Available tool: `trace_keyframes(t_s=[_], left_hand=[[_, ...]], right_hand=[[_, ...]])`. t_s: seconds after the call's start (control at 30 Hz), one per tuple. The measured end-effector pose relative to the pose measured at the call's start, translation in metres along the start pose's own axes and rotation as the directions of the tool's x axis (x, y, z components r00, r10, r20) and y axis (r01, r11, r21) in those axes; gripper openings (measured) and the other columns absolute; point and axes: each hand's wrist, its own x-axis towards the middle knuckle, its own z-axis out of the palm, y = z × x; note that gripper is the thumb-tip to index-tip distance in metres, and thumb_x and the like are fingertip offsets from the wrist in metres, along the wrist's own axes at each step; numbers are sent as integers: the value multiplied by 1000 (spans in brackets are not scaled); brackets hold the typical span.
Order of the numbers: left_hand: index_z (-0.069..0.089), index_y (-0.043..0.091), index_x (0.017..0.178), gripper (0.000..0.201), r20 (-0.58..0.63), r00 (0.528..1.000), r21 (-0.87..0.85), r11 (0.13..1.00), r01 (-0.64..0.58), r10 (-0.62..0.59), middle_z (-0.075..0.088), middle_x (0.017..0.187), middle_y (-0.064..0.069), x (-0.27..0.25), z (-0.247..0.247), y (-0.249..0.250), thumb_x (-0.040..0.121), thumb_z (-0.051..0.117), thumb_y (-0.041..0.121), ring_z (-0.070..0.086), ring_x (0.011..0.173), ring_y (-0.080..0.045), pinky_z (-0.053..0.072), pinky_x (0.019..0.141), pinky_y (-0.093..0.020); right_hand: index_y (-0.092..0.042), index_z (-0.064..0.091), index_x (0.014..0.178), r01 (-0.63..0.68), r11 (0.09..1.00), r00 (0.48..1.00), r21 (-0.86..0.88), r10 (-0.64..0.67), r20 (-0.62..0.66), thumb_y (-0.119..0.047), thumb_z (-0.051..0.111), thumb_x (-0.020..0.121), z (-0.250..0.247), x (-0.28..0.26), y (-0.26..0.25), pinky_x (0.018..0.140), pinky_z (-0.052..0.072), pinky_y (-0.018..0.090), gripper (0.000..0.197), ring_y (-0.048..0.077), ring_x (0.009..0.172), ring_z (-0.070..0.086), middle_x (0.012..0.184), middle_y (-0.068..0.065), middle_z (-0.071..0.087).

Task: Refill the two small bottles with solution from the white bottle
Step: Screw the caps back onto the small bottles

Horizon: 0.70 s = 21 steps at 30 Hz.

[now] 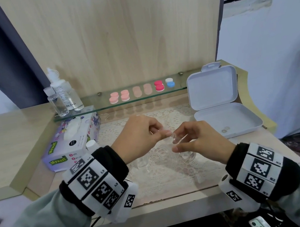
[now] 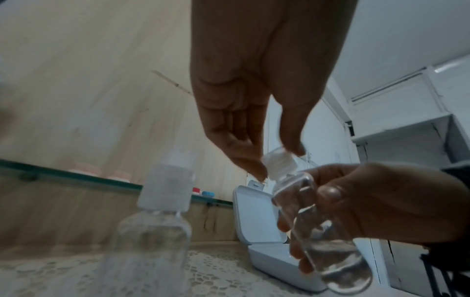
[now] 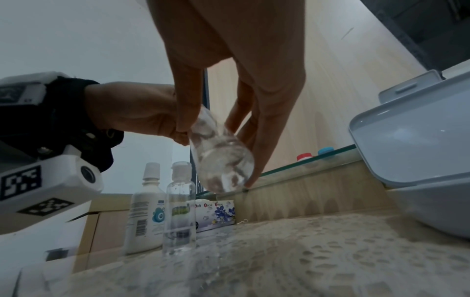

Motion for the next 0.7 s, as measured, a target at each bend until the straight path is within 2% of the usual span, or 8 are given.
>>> trace_keyframes(t_s=[0.07, 0.13, 0.23, 0.33, 0.43, 0.53, 0.6, 0.7], left_hand=[[66, 23, 107, 29, 58, 997, -27, 998, -51, 52, 67, 108, 8, -1, 0, 0, 79, 67, 16, 59, 83, 0, 46, 74, -8], [60, 27, 116, 41, 122, 990, -56, 996, -62, 69, 59, 116, 15, -2, 1, 1, 77, 68, 16, 56, 98, -3, 48, 85, -16], [67, 16, 99, 32, 17, 999, -44, 998, 40, -39, 63, 83, 10, -1, 3, 0, 75, 68, 37, 59, 71, -4, 50, 73, -21], [69, 11, 78, 23, 24, 1000, -19, 1000, -7, 7, 58, 60, 3, 0, 5, -2, 78, 65, 33, 50, 53, -6, 42, 58, -17], [63, 5, 69, 26, 36, 996, -18, 996, -87, 87, 56, 58, -12, -3, 5, -6, 82, 61, 28, 43, 52, -16, 35, 54, -20], [66, 4, 74, 24, -7, 990, -17, 990, -141, 140, 63, 70, -20, -6, 7, -8, 82, 62, 27, 55, 65, -29, 46, 65, -34], [71, 12, 85, 19, -50, 992, -52, 992, -117, 114, 69, 78, -9, -9, 7, -10, 81, 63, 29, 59, 68, -14, 47, 65, -19], [65, 23, 107, 38, -100, 995, -114, 993, -22, 11, 65, 89, 13, -13, 2, -15, 75, 64, 42, 56, 70, 7, 39, 63, -1]], right_hand=[[-18, 60, 77, -8, 1000, 1000, -4, 8, 5, -10, 80, 65, 1, 0, 0, 49, 43, 12, 24, 19, 70, 65, 84, 7, 69], [-16, 61, 79, -9, 1000, 1000, -11, 9, 4, -11, 80, 65, 1, 0, 0, 51, 44, 12, 24, 18, 69, 64, 83, 6, 70], [-13, 62, 82, -1, 999, 1000, -39, 2, 16, -11, 79, 66, 1, 0, -2, 52, 46, 12, 23, 19, 70, 66, 84, 7, 70], [-9, 65, 92, 23, 996, 996, -90, -15, 90, -12, 73, 74, 1, -1, -5, 63, 52, 28, 20, 21, 74, 65, 84, 3, 67], [-13, 66, 86, 88, 981, 985, -175, -59, 163, -16, 67, 80, 1, -2, -7, 77, 52, 39, 7, 28, 77, 63, 79, -4, 63], [-16, 63, 84, 101, 977, 981, -189, -67, 182, -16, 68, 79, 0, -2, -10, 80, 52, 44, 7, 35, 84, 65, 80, -2, 63], [-12, 64, 87, 71, 987, 986, -146, -48, 158, -14, 71, 76, 0, 1, -9, 81, 52, 44, 13, 36, 86, 66, 84, 5, 67], [-11, 64, 85, 43, 996, 996, -83, -36, 84, -11, 75, 72, -2, 2, -8, 77, 53, 25, 17, 28, 82, 67, 89, 18, 71]])
